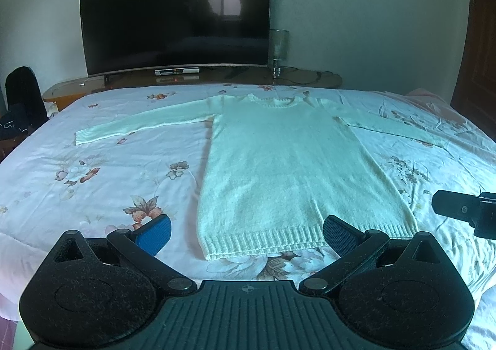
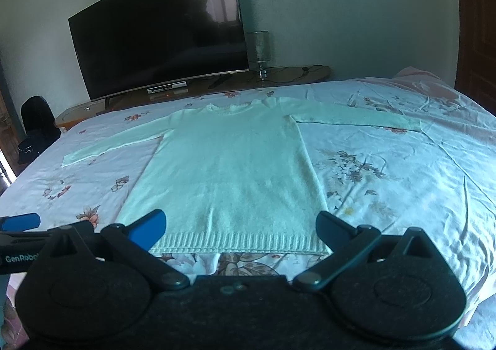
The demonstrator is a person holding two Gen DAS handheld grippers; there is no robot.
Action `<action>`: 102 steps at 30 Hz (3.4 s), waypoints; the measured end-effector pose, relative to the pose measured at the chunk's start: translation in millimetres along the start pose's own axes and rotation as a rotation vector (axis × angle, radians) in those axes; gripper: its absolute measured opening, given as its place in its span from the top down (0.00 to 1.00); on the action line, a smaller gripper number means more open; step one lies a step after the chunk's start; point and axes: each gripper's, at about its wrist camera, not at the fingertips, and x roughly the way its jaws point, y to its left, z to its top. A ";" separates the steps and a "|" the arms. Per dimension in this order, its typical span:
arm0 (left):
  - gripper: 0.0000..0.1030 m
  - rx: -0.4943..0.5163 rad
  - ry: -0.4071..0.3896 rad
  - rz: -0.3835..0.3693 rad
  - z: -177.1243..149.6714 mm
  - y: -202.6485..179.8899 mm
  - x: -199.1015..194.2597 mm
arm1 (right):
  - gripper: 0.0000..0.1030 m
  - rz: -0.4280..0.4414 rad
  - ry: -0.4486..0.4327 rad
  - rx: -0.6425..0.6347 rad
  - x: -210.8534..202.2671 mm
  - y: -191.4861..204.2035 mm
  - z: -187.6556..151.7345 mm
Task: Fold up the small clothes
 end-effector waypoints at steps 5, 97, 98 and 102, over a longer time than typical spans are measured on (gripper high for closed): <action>0.00 -0.026 0.004 0.002 8.6 3.6 9.4 | 0.00 -0.049 -0.009 0.021 0.8 -9.9 1.3; 0.00 -0.231 0.227 0.032 164.6 175.4 398.8 | 0.95 0.252 0.137 0.151 466.7 42.3 180.8; 0.00 -0.231 0.224 0.033 164.8 177.3 398.9 | 0.95 0.251 0.140 0.143 467.0 49.5 178.7; 0.00 -0.237 0.223 0.042 164.6 180.5 402.4 | 0.94 0.261 0.149 0.118 466.1 65.3 174.2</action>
